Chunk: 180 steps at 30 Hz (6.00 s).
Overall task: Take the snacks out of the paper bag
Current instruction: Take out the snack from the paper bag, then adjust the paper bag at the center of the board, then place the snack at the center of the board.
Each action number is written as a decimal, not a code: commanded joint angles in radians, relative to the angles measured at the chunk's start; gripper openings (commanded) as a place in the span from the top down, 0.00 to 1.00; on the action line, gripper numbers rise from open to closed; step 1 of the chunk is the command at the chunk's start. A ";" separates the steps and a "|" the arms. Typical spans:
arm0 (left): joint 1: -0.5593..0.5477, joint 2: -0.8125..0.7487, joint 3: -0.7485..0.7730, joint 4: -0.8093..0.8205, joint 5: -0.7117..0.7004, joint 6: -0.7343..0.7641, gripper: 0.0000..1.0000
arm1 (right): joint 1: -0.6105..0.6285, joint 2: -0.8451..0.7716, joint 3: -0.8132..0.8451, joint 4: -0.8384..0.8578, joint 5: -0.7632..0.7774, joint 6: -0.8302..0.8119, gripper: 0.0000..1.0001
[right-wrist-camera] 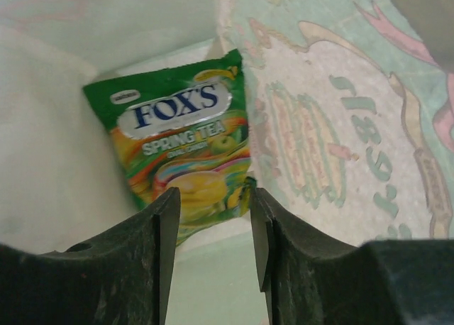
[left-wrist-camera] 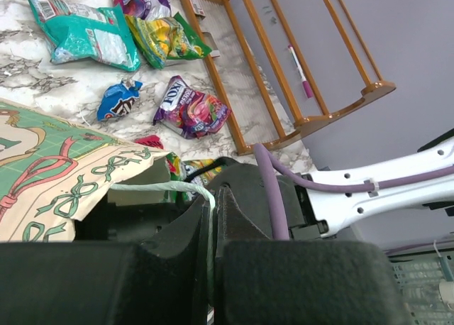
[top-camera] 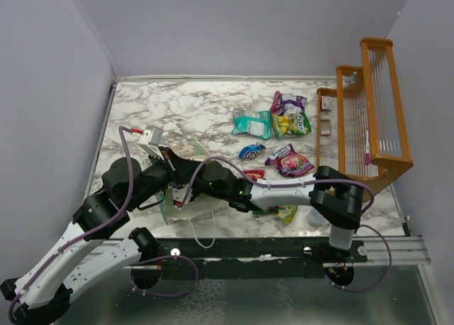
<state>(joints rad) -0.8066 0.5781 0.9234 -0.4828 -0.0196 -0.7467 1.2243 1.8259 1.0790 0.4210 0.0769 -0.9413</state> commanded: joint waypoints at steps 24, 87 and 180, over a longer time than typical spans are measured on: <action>0.000 0.081 0.067 0.110 0.136 0.040 1.00 | -0.089 0.276 0.312 -0.193 -0.059 -0.166 0.30; 0.000 -0.128 -0.048 -0.125 -0.228 -0.004 1.00 | -0.034 0.239 0.233 -0.006 0.052 0.277 0.99; 0.360 0.479 0.416 -0.026 -0.201 0.326 1.00 | 0.010 -1.011 -0.049 -0.639 1.038 0.926 0.99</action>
<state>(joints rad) -0.5217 1.1652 1.4952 -0.5064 -0.2722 -0.4355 1.2297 0.8444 0.9970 -0.2317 1.0080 -0.0235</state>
